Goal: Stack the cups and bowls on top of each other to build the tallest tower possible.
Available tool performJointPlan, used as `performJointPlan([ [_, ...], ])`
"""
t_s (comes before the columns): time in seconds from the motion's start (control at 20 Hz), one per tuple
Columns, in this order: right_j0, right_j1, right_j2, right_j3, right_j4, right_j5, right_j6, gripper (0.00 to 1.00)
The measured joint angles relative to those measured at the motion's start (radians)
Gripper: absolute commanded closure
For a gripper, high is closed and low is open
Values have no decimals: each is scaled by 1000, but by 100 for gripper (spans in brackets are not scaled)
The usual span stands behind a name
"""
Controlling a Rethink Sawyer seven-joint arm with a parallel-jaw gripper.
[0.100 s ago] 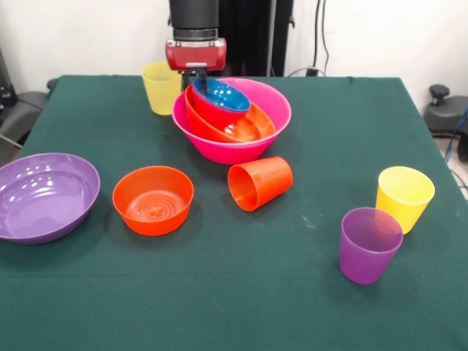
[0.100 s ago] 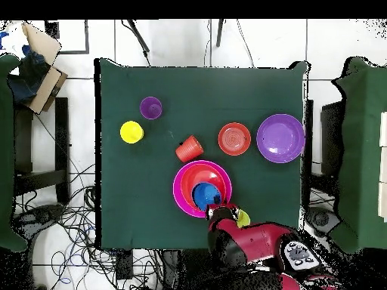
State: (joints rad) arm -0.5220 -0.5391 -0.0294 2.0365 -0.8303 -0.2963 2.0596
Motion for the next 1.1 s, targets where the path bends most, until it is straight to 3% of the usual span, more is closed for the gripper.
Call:
performJointPlan([
  [0.75, -29, 0, 10, 41, 0, 5, 0, 0],
  [1.0, -116, -58, 93, 89, 1, 88, 0, 0],
  [1.05, -184, -100, 156, 116, 6, 162, 0, 0],
  [1.1, -203, -111, 174, 123, 8, 185, 0, 0],
])
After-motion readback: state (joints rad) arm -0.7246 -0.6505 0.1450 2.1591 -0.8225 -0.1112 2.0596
